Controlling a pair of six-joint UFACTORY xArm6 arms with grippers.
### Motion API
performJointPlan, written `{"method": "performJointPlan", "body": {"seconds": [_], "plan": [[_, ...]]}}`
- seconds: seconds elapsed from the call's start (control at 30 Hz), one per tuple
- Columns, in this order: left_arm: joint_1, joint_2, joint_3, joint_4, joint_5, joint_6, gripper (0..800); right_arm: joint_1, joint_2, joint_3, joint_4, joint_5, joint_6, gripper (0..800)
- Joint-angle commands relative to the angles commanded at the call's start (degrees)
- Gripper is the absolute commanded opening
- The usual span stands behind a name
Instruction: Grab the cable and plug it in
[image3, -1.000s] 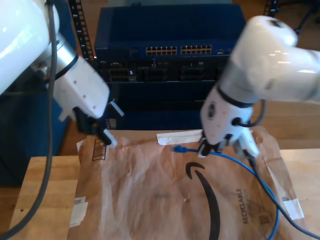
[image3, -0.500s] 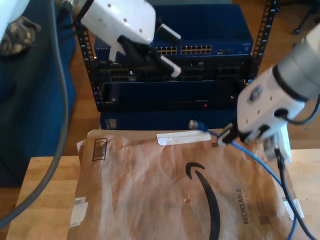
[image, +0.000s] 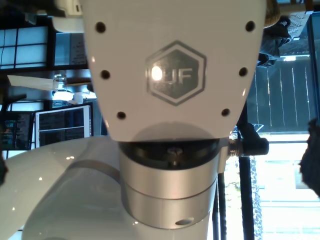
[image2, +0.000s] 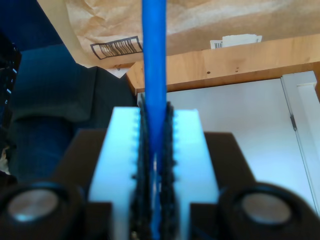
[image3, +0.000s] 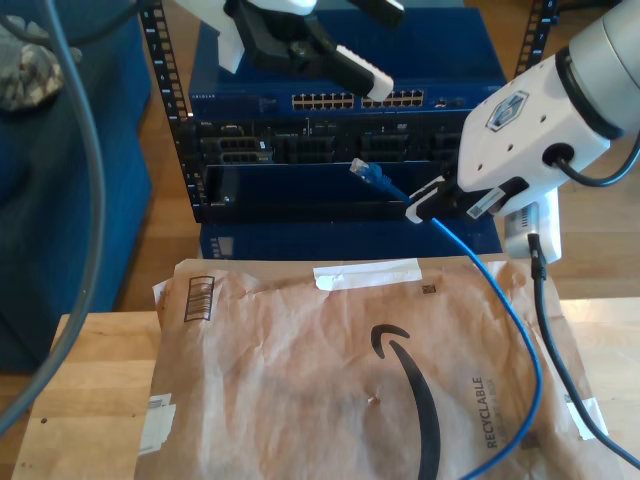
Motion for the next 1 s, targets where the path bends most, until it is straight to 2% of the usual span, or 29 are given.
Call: {"method": "performJointPlan", "body": {"seconds": [0.53,0.7,1.0], "plan": [[0.35,-0.62,0.09,0.00,-0.09,-0.09,800,-0.35,-0.44,-1.67,1.67,1.32,0.26,2],[3.08,-0.62,0.00,-0.09,0.09,0.00,800,-0.35,-0.53,-1.67,1.67,1.32,0.26,2],[3.52,-0.53,0.00,-0.09,0.09,0.18,800,-0.44,-0.62,-3.08,2.99,2.37,0.26,2]]}}
